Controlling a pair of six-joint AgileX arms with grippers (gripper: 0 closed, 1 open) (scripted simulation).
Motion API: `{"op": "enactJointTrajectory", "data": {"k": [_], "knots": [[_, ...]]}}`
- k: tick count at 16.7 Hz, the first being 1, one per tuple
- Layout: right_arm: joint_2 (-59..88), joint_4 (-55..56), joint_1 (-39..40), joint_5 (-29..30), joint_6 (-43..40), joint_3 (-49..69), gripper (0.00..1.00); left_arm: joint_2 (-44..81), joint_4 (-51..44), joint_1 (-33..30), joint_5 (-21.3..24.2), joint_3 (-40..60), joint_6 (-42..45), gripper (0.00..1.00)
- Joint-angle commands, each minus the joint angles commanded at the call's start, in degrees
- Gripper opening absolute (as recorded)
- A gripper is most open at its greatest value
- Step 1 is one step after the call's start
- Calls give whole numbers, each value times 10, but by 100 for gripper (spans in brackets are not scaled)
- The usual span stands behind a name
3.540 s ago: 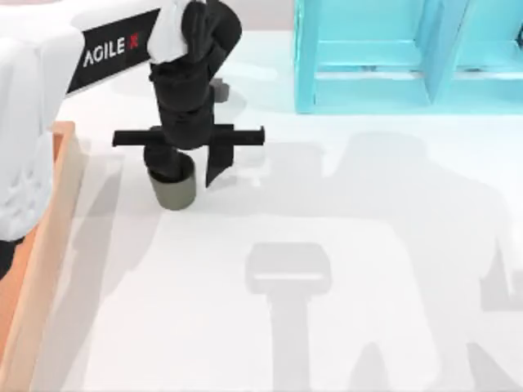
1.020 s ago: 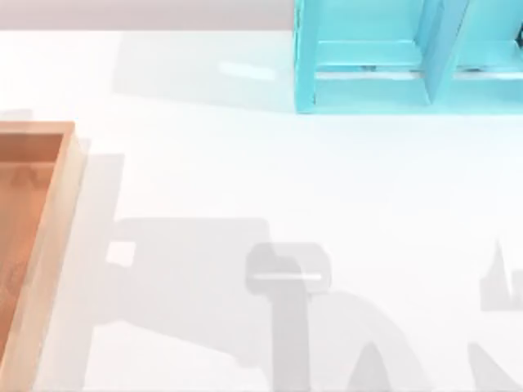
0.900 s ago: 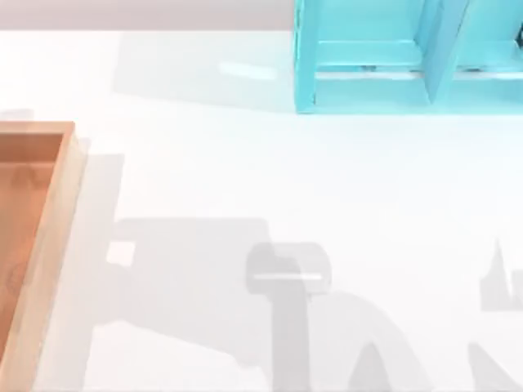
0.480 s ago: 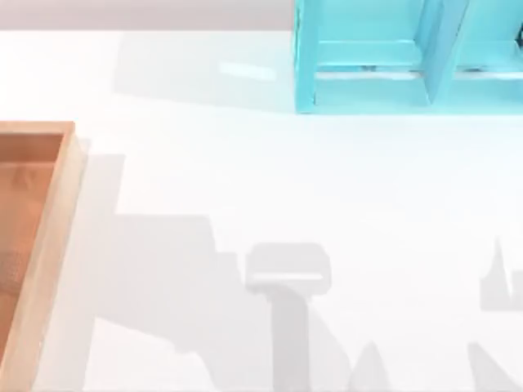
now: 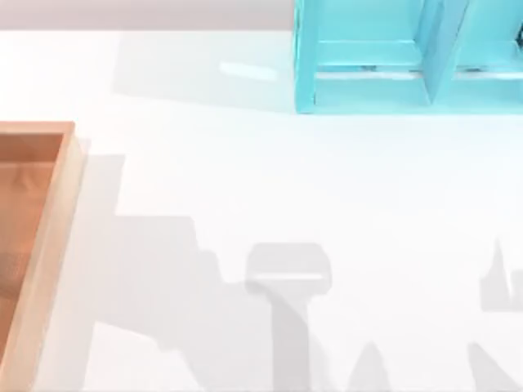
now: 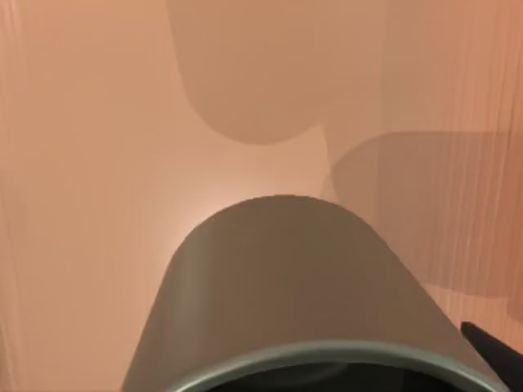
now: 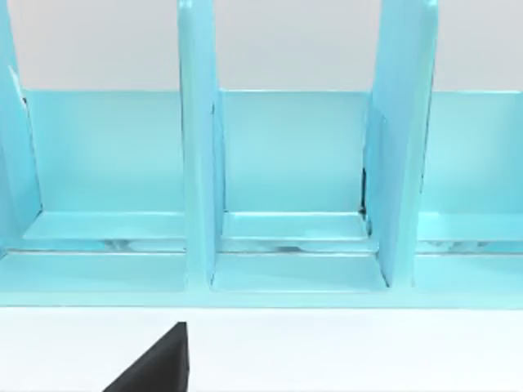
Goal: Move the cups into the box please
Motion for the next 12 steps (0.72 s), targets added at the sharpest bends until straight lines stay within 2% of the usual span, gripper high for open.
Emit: {"op": "enactJointTrajectory", "data": {"k": [11, 12], "knots": [[0, 0, 0, 0, 0, 0, 100, 0, 0, 0, 0, 0, 0, 98], [0, 0, 0, 0, 0, 0, 100, 0, 0, 0, 0, 0, 0, 100]]}}
